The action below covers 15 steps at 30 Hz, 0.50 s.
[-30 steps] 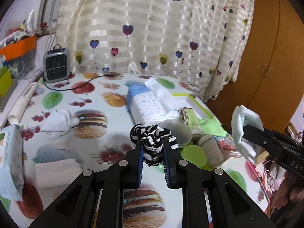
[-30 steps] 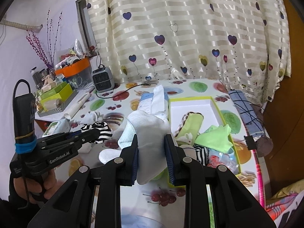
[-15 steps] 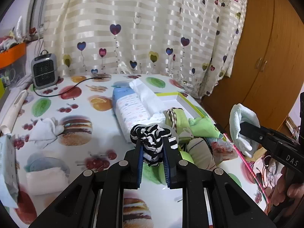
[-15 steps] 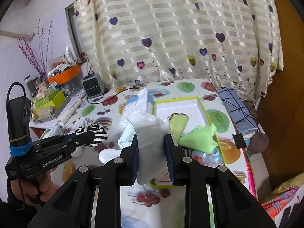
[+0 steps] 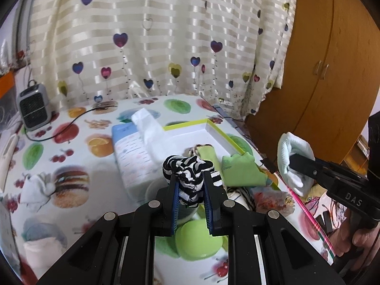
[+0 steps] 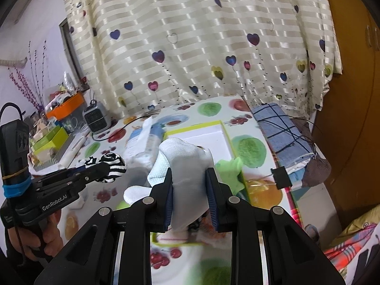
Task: Organize soft objects
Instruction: 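Carry the striped sock and white cloth in both tools toward the box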
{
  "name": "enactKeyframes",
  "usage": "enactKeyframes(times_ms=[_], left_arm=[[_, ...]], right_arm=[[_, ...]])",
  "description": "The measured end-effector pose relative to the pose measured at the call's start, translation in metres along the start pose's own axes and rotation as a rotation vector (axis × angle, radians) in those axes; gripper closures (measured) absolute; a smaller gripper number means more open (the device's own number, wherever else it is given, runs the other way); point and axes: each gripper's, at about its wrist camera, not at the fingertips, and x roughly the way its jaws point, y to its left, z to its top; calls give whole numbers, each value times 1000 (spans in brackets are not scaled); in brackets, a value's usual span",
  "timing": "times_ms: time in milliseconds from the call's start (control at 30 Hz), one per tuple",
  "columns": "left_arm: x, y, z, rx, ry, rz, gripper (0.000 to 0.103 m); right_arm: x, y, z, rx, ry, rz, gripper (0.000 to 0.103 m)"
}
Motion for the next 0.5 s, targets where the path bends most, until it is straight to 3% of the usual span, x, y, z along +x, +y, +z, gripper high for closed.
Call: enactKeyframes(times_ms=[233, 500], left_arm=[[25, -12, 17, 28, 22, 2, 86], [63, -18, 32, 28, 79, 0, 86]], right_arm=[[32, -19, 20, 4, 14, -17, 77], [93, -35, 35, 3, 101, -9, 77]])
